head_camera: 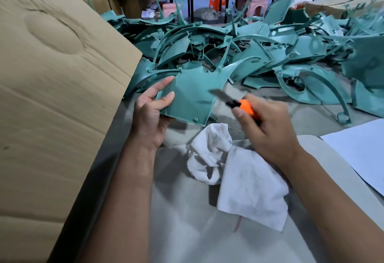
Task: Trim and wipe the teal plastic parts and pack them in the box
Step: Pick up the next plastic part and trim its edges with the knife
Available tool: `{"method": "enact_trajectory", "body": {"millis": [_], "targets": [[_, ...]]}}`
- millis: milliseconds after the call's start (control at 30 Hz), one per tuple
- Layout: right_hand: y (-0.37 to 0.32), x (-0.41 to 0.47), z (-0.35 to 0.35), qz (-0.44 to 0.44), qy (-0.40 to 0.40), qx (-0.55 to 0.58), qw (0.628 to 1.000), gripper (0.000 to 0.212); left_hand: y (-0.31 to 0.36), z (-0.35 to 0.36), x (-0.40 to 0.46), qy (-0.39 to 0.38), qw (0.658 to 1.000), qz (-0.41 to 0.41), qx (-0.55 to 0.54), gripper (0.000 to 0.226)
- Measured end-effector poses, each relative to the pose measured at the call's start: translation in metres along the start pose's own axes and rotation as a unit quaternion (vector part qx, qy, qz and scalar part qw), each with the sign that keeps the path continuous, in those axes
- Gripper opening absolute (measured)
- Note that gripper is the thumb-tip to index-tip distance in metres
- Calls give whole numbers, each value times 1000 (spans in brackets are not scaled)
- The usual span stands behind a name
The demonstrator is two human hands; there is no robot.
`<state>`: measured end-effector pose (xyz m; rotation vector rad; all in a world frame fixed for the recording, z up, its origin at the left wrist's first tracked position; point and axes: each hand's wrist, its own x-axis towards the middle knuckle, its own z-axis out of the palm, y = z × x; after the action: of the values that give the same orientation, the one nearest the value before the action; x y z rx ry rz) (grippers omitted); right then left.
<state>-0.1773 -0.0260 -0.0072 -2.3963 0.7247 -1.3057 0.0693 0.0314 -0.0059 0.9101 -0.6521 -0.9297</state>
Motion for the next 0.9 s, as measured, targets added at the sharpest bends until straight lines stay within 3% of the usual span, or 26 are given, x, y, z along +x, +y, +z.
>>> {"method": "enact_trajectory", "body": {"millis": [167, 733, 900], "targets": [[-10, -1, 11, -20, -99, 14, 995, 32, 2, -1, -1, -1, 1000, 20, -2, 40], [18, 1, -7, 101, 130, -89, 982, 47, 5, -6, -4, -56, 998, 24, 5, 44], [8, -1, -3, -9, 64, -32, 997, 41, 3, -3, -3, -43, 999, 16, -7, 43]]}}
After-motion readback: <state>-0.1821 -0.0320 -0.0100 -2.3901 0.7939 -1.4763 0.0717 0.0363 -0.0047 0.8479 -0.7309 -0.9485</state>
